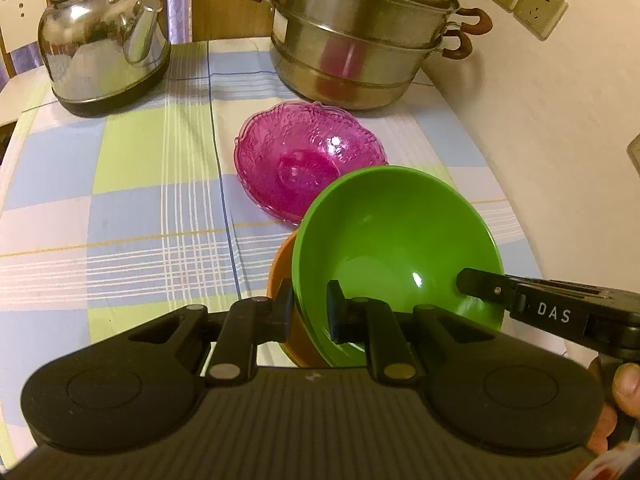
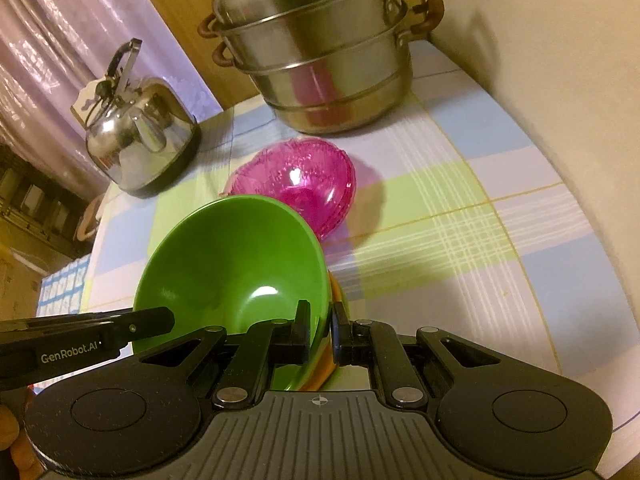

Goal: Organize plates and bowls
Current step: 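Carry the green bowl with both tools onto the orange bowl stack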

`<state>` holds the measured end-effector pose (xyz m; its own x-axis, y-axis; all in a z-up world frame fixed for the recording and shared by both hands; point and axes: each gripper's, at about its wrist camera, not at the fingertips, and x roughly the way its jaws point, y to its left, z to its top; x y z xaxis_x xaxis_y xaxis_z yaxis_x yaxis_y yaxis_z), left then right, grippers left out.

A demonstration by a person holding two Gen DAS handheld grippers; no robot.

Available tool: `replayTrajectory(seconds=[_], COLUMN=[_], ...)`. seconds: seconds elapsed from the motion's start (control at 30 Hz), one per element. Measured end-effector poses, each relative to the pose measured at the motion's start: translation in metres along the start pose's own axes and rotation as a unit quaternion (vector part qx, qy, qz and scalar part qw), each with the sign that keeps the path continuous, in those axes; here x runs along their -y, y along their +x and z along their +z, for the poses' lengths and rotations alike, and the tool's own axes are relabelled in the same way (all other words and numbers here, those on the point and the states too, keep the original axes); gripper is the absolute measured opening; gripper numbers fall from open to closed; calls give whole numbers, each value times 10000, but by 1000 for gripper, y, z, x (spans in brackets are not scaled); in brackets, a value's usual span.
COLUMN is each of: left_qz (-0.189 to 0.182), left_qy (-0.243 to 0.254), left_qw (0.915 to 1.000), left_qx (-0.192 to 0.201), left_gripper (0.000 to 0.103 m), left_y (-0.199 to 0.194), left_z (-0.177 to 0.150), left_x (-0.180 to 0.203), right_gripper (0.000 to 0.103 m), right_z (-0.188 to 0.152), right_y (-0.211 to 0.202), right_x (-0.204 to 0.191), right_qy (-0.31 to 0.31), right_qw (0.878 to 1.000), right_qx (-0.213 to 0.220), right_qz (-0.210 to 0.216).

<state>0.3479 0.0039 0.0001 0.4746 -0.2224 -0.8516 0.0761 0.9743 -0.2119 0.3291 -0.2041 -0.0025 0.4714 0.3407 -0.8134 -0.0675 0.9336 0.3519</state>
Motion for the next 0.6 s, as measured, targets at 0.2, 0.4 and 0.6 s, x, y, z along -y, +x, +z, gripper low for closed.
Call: replayTrajectory(seconds=[0.2, 0.4, 0.6], left_qz=[-3, -17, -21], left_qy=[-59, -79, -103], left_qw=[10000, 9999, 9999], left_qx=[-62, -78, -134], left_gripper=[14, 14, 14], left_y=[9, 15, 21], left_z=[-2, -3, -6], left_x=[-6, -10, -13], right_gripper=[10, 10, 10], right_z=[-2, -3, -3], right_y=[11, 18, 26], right_x=[-1, -4, -6], right_qy=[-37, -108, -197], right_qw=[10000, 9998, 9996], right_qx=[-83, -101, -147], right_qz=[-40, -105, -165])
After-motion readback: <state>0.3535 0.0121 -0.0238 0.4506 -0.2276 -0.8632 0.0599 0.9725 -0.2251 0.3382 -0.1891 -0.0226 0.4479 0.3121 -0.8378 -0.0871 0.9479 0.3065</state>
